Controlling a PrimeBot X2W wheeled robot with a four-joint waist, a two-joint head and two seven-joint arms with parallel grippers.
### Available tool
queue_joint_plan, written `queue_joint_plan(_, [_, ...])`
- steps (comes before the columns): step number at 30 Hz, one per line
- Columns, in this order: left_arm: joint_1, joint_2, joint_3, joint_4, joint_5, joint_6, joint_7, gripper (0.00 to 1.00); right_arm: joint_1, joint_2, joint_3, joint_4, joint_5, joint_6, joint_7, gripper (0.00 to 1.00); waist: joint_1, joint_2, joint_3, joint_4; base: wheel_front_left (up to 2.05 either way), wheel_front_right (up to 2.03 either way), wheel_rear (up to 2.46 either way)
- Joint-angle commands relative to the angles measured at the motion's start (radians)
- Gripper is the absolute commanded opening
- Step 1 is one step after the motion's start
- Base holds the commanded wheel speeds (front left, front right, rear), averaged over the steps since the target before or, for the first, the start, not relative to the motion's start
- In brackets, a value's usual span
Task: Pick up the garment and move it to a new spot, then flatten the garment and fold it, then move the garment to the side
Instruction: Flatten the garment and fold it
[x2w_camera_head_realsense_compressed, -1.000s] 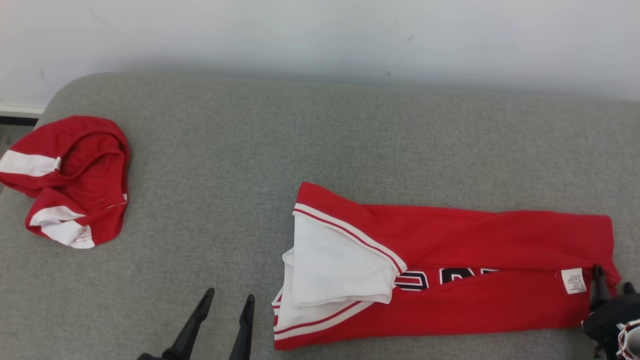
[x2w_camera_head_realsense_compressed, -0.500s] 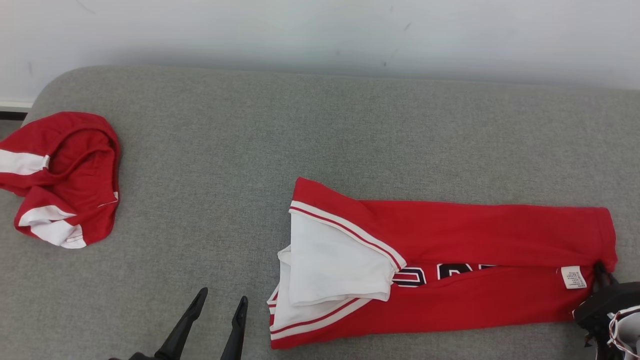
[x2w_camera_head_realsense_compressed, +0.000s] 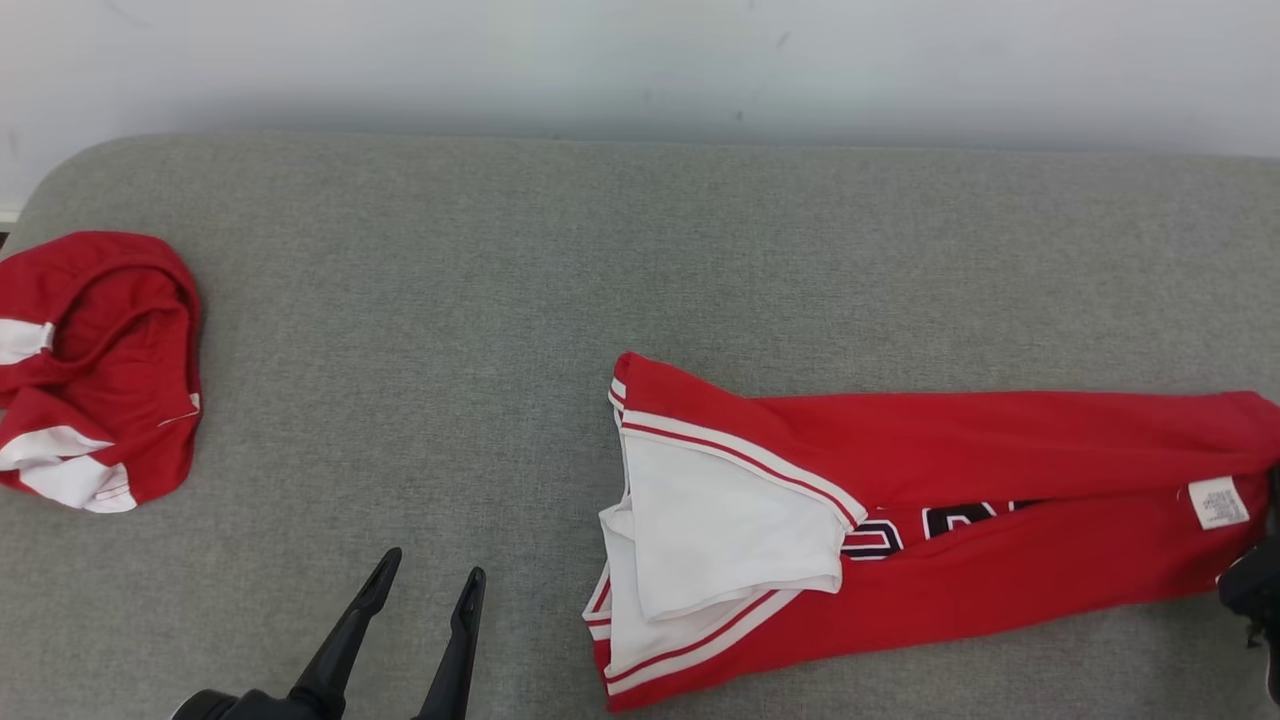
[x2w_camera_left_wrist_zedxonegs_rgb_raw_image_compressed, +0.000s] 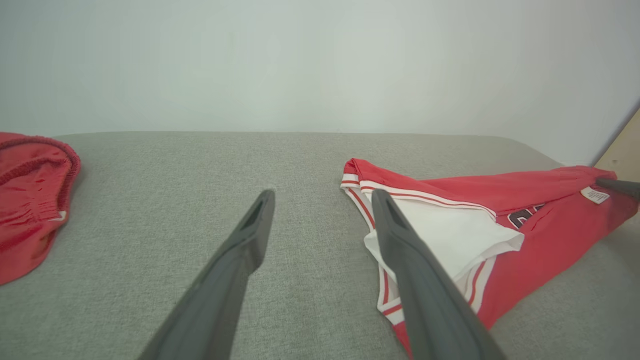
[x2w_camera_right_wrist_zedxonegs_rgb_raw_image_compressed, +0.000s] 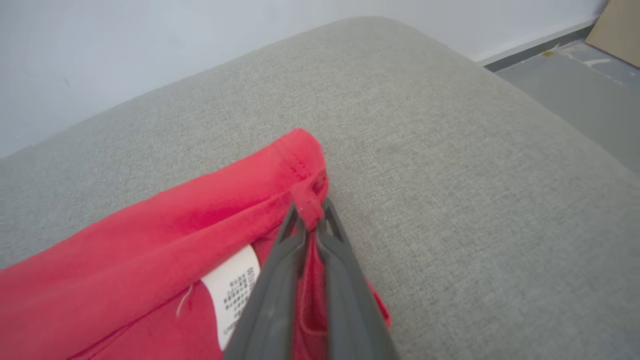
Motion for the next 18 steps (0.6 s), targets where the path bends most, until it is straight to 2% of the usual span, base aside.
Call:
queue_joint_plan(1, [-0.007,0.004,-0.002,-0.003,0.006,-0.002,-0.003,1.00,-0.003,-0.012,0.013,-0.035,-0.009,-0.003,0.006,0.00,-0.0001,-0.0001,0.001,-0.011,0.00,0.00,0.00])
queue_joint_plan(5, [-0.004,0.002,-0.008,-0.002,0.007,-0.004,-0.002,1.00,0.006,-0.005,0.051,-0.120,-0.009,-0.003,0.027,0.00,-0.0001,-0.0001,0.001,-0.024,0.00,0.00,0.00])
queue_joint_plan(11, [-0.006,-0.008,-0.017,0.000,0.004,-0.002,-0.002,1.00,0.052,0.046,0.174,-0.424,0.005,-0.003,0.147,0.00,-0.0001,-0.0001,-0.002,-0.044,0.00,0.00,0.00])
queue_joint_plan(18, [-0.026,-0.021,-0.029,0.013,-0.001,-0.012,0.001,1.00,0.095,0.122,0.303,-0.687,0.010,-0.003,0.279,0.00,-0.0001,-0.0001,-0.010,-0.030,0.00,0.00,0.00])
